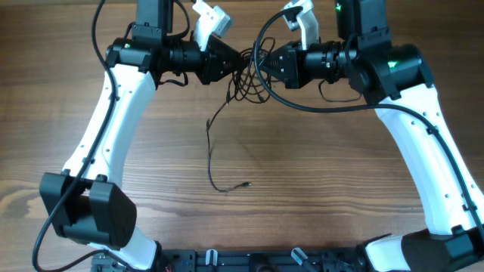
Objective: Untangle cables
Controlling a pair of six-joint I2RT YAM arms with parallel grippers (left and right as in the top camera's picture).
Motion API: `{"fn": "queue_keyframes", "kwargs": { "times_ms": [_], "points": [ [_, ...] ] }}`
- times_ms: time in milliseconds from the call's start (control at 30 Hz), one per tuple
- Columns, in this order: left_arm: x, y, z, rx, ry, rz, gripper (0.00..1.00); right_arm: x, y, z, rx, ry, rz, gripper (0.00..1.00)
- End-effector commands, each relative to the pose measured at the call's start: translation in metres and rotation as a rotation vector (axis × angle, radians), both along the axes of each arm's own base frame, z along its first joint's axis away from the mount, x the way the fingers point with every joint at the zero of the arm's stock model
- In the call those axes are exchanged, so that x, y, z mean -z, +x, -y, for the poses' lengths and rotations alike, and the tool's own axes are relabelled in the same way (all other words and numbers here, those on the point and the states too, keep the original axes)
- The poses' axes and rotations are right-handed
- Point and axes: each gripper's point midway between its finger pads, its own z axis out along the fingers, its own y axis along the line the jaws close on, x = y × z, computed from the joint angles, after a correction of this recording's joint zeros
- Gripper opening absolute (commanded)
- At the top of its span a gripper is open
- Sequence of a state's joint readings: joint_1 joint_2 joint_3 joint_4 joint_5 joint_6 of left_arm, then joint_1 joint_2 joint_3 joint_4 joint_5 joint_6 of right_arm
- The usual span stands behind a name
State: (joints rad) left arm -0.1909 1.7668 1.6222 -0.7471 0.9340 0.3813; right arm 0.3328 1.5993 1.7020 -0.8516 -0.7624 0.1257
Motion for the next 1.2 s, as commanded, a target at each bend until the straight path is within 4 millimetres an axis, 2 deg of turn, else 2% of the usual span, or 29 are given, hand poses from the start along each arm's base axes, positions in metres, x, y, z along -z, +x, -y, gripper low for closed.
{"fn": "queue_keyframes", "kwargs": {
  "times_ms": [0, 267, 433, 500, 533, 600, 667, 700, 833, 1000, 1100, 1167],
  "points": [
    [0.015, 0.007, -0.002, -0.018, 0.037, -0.010, 0.10, -0.018, -0.006, -0.004, -0.036, 0.030, 0.048, 0.05],
    [0.024, 0.018, -0.015, -0.081, 0.103, 0.001, 0.09, -0.003, 0.008, 0.010, 0.071, -0.063, 0.046, 0.04],
    [0.024, 0.022, -0.024, -0.105, 0.103, -0.002, 0.09, 0.019, 0.027, 0.041, 0.300, -0.195, -0.023, 0.05],
    [0.024, 0.024, -0.028, -0.114, 0.103, -0.003, 0.09, 0.029, 0.033, 0.059, 0.414, -0.263, -0.051, 0.11],
    [0.025, 0.025, -0.031, -0.120, 0.104, -0.006, 0.09, 0.035, 0.036, 0.072, 0.495, -0.309, -0.071, 0.17],
    [0.025, 0.026, -0.035, -0.129, 0.104, -0.011, 0.09, 0.043, 0.038, 0.092, 0.614, -0.372, -0.103, 0.38],
    [0.026, 0.026, -0.037, -0.133, 0.105, -0.015, 0.09, 0.048, 0.036, 0.100, 0.642, -0.407, -0.113, 0.66],
    [0.026, 0.026, -0.037, -0.132, 0.105, -0.015, 0.09, 0.049, 0.036, 0.100, 0.643, -0.413, -0.117, 0.72],
    [0.025, 0.024, -0.035, -0.126, 0.095, -0.021, 0.09, 0.052, 0.034, 0.097, 0.625, -0.409, -0.128, 0.78],
    [0.023, 0.021, -0.033, -0.111, 0.077, -0.034, 0.09, 0.062, 0.028, 0.088, 0.582, -0.390, -0.178, 0.81],
    [0.024, 0.022, -0.035, -0.121, 0.088, -0.030, 0.11, 0.075, 0.029, 0.088, 0.630, -0.377, -0.256, 0.81],
    [0.029, 0.028, -0.042, -0.156, 0.127, -0.021, 0.15, 0.097, 0.030, 0.087, 0.643, -0.398, -0.314, 0.80]
  ]
}}
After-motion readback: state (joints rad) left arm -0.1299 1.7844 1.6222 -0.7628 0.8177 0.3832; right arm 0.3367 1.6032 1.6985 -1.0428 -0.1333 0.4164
